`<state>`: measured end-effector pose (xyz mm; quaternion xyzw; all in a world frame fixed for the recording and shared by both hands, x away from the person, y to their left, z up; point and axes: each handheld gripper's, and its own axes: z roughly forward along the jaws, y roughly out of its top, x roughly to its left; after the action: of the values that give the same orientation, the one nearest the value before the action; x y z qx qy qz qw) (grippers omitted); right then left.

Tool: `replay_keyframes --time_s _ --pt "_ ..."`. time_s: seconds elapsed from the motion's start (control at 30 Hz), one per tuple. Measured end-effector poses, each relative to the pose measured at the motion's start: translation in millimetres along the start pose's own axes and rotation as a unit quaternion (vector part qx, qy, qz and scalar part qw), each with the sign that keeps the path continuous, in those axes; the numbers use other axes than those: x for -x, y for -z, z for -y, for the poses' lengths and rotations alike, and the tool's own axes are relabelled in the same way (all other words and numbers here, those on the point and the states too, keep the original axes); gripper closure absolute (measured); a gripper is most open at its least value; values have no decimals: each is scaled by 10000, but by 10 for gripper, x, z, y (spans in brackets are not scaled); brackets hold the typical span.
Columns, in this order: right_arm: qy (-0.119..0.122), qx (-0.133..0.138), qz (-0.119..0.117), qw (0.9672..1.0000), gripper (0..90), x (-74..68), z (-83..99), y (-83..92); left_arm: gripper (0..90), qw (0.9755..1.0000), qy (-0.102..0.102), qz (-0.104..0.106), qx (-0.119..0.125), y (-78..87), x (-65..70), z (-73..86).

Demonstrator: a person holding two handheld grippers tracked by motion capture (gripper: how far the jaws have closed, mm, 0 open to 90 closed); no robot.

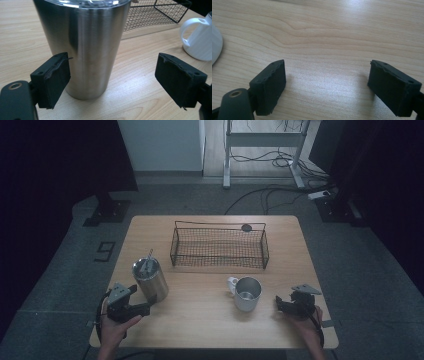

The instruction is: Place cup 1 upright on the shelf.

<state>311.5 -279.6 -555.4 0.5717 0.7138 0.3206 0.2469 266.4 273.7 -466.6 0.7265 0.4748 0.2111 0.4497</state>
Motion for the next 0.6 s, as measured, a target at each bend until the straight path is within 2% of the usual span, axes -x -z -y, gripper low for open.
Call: replay_keyframes --time_s 0.1,0.17,0.6 --pt "-2 0 0 10000 145 0 0 0 123 10000 50 -5 4 -5 -23 0" --pt "0 0 2 10000 145 -1 0 0 128 9999 110 -107 11 -26 -53 8" --pt "-1 1 -1 10000 146 0 0 0 102 9995 253 -172 -101 -147 -163 38"
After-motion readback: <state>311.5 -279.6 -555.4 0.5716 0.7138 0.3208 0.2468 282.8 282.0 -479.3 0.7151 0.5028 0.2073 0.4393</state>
